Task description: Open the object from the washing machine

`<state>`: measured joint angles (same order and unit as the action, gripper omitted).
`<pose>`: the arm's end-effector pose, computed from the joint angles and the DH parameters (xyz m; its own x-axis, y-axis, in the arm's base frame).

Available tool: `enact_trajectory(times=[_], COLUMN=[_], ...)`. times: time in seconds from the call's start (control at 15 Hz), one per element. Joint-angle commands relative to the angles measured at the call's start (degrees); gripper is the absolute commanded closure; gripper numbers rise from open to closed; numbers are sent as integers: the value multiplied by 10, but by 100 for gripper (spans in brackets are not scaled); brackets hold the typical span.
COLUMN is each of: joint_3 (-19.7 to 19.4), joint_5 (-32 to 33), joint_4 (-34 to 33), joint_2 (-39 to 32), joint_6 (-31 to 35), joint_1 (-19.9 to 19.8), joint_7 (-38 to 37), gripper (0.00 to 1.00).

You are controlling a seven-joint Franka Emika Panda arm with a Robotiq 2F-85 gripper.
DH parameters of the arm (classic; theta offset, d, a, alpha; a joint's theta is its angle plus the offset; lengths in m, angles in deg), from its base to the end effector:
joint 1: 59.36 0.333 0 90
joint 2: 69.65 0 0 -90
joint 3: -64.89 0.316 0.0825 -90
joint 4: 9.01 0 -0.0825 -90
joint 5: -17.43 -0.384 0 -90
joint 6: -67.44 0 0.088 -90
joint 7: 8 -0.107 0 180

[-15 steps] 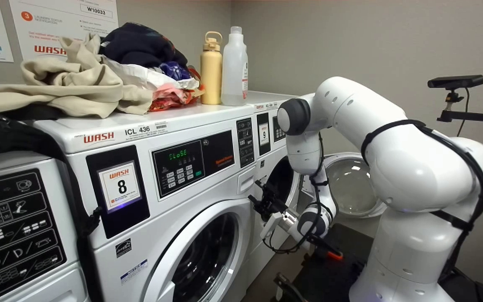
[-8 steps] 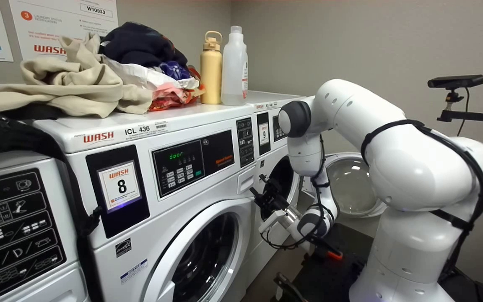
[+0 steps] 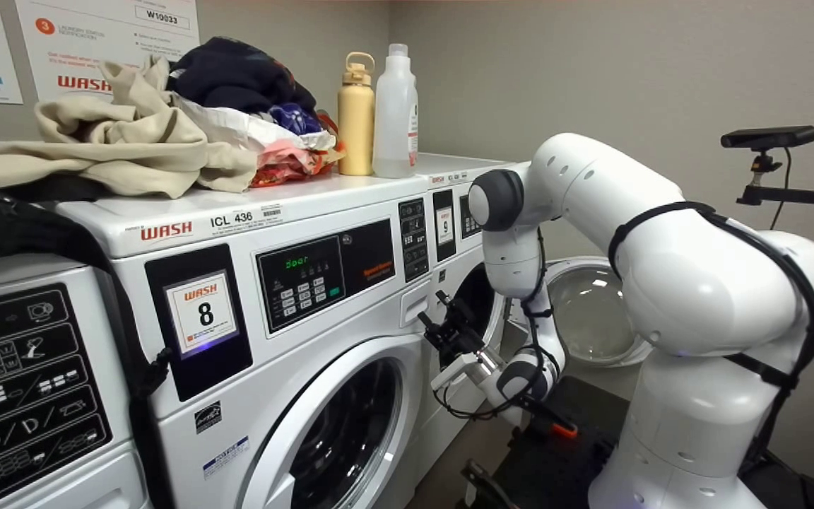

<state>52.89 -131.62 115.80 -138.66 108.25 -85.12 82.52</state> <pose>0.3759 -0.2188 -0.0322 -0.0057 -0.9983 0.0573 0.5303 -0.0516 -0.8463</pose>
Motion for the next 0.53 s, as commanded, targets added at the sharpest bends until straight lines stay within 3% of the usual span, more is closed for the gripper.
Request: enact_trajectory(times=[0.0,0.47], joint_3=[10,15], joint_5=[0,0], joint_4=[3,-8], joint_2=[19,37], joint_6=[16,36], joint_1=[-5,-1], joint_7=[-9,-12], gripper=[0,0])
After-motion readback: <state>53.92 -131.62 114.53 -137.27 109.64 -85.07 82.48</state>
